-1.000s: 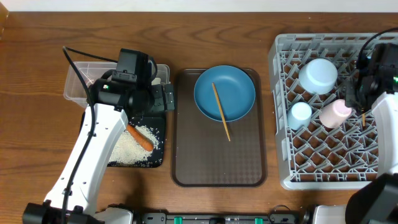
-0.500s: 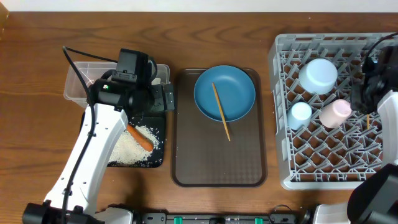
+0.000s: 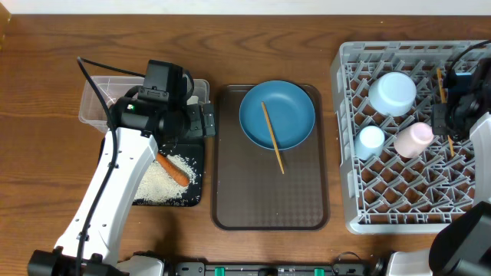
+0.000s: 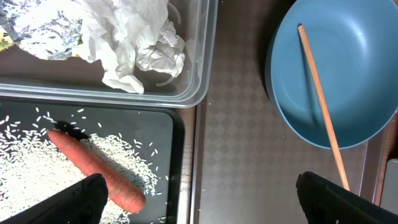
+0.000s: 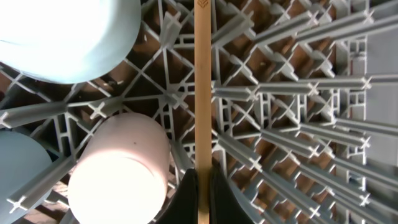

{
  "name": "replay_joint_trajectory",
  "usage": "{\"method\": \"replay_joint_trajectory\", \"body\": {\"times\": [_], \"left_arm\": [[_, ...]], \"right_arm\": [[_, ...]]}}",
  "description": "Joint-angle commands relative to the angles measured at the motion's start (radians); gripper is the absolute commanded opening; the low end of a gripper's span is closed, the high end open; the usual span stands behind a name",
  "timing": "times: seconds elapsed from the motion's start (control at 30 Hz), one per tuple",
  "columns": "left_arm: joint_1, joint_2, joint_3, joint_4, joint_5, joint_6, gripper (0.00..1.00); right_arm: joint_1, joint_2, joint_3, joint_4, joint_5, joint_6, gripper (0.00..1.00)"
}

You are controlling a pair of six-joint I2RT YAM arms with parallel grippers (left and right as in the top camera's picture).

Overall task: Sort waste into correct bins and load items into the dishwasher rack
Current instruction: 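Insert the chopstick upright into the rack slots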

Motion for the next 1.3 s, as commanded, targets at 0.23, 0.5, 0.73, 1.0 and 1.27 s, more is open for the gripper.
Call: {"method": "replay_joint_trajectory", "body": {"times": [0.23,0.5,0.73,1.0,1.27], "left_arm": [[0.004,0.003,-0.009,-0.003,-0.012,0.006,1.00],[0.004,0.003,-0.009,-0.002,-0.012,0.006,1.00],[0.004,0.003,-0.009,-0.002,-0.012,0.006,1.00],[0.004,0.003,-0.009,-0.003,-0.012,0.006,1.00],[0.004,0.003,-0.009,-0.003,-0.012,0.006,1.00]], "right_arm": [[-0.079,0.094,0.010,0.013,-0.092,-0.056,0.01],[-0.087,0.135,0.010,0.043,-0.115,-0.054,0.04],[-0.089,0.132,0.011,0.049,-0.117,-0.003,0.56],[-0.089,0.062,0.015,0.054,-0.102,0.048,0.62],[-0.069,-0.109,0.019,0.063,-0.394,0.243,0.49]]}}
